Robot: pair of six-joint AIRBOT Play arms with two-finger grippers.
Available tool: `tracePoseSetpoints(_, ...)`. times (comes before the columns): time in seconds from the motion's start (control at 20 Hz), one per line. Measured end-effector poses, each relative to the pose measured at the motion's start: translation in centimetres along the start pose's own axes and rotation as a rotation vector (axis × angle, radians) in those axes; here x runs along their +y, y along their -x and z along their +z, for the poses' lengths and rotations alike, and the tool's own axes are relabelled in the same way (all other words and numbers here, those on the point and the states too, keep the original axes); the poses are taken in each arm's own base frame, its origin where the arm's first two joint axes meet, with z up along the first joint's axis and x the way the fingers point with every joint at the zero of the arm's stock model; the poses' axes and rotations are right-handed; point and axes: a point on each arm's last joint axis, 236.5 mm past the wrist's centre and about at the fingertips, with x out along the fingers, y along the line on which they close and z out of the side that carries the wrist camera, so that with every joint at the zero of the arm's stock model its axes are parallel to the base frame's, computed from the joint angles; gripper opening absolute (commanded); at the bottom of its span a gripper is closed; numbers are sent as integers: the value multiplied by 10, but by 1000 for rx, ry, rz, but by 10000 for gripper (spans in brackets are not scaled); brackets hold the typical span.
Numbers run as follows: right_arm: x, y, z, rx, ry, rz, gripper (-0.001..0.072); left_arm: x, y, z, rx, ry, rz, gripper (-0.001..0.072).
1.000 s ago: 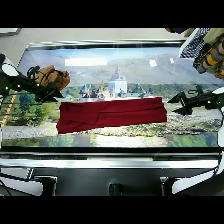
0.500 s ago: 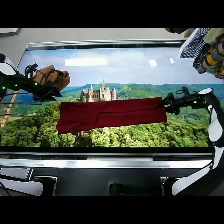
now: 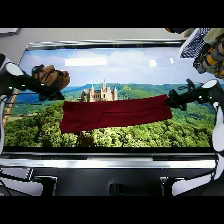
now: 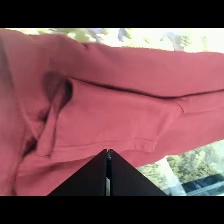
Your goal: Fold the clothes and pants, and hang the long-sleeved shirts on hangers.
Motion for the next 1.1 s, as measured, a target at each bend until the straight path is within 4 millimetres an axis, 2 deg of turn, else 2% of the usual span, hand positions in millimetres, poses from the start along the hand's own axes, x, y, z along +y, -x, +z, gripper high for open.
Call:
tracePoseSetpoints(0.1, 0, 25, -8, -20, 23, -64, 30, -27, -27, -6, 26, -10, -43, 15)
tracePoseSetpoints(0.25, 5, 66, -21, -69, 49, -141, 30, -94, -83, -25, 72, -47, -155, 14)
tracePoseSetpoints(0.5, 22, 134, -43, -194, 82, -228, 30, -217, -179, -90, 170, -27, -376, 15)
tracePoseSetpoints(0.6, 27, 159, -52, -250, 87, -255, 30, -257, -208, -120, 207, 6, -445, 15)
tracePoseSetpoints(0.75, 35, 187, -63, -328, 89, -273, 30, -301, -243, -161, 249, 40, -512, 15)
tracePoseSetpoints(0.9, 43, 205, -74, -377, 92, -273, 30, -340, -266, -191, 265, 56, -570, 14)
tracePoseSetpoints(1.1, 47, 214, -82, -396, 93, -273, 31, -375, -284, -207, 232, 70, -622, 14)
